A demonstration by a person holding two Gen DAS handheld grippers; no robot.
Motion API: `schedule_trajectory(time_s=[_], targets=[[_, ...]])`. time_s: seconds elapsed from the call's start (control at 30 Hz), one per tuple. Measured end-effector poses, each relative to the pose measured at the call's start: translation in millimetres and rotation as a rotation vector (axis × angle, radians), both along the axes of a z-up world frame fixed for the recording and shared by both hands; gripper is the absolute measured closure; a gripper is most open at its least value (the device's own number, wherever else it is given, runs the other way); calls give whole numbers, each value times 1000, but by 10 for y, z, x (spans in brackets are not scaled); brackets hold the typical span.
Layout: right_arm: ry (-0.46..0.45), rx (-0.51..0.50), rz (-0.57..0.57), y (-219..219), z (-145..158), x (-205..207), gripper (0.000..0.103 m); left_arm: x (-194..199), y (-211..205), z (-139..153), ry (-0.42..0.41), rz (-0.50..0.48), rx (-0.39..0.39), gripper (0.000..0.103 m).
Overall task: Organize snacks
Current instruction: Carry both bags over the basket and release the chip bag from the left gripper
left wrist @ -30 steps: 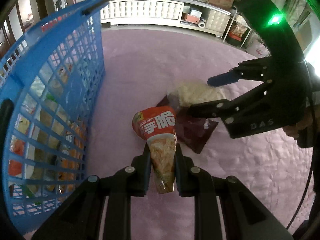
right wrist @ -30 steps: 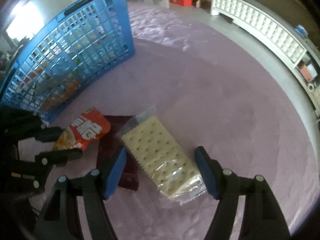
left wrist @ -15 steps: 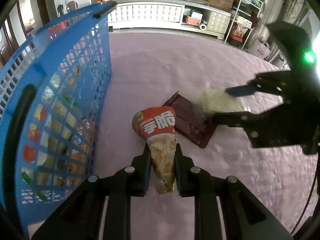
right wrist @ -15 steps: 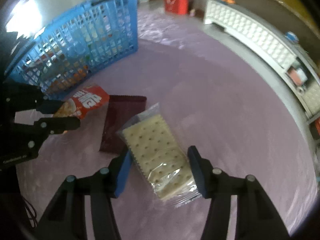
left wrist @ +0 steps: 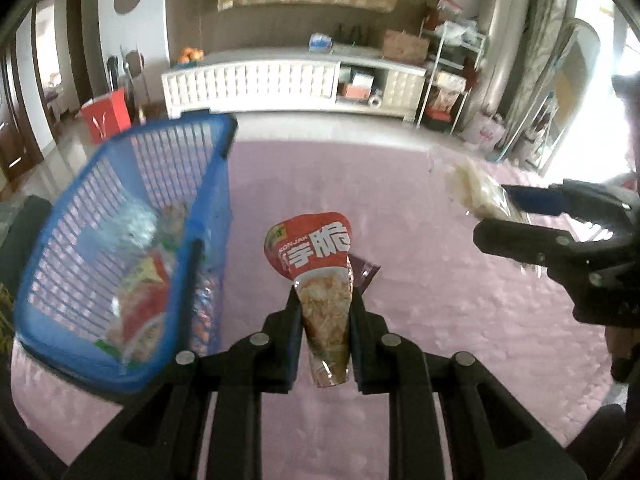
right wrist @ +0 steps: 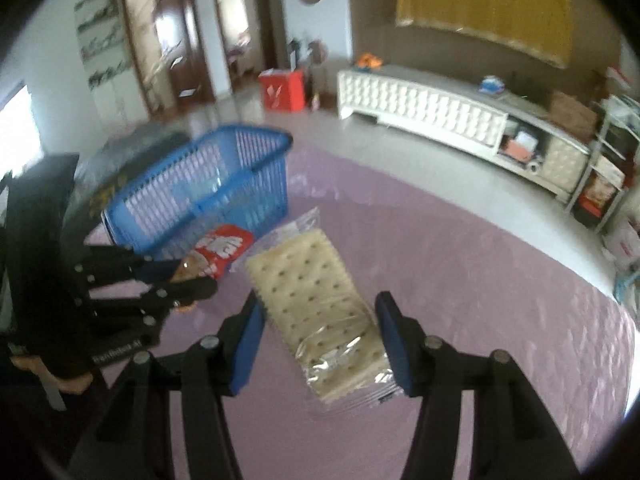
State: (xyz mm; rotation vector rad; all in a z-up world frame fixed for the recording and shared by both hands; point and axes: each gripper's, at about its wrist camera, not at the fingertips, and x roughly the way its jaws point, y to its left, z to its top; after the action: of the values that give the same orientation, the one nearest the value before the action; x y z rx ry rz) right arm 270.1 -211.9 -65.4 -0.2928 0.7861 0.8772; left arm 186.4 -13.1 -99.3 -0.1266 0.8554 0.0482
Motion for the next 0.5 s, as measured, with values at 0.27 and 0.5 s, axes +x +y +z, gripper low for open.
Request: schedule_trajectory(time_s=[0.27,0.5], targets=[[-38,99,-84,137,441,-546,43,-412,245,501,-101,-7,36,84],[-16,145,-128,413,572,-749,43,-650,576,784,-148,-23,69,84]])
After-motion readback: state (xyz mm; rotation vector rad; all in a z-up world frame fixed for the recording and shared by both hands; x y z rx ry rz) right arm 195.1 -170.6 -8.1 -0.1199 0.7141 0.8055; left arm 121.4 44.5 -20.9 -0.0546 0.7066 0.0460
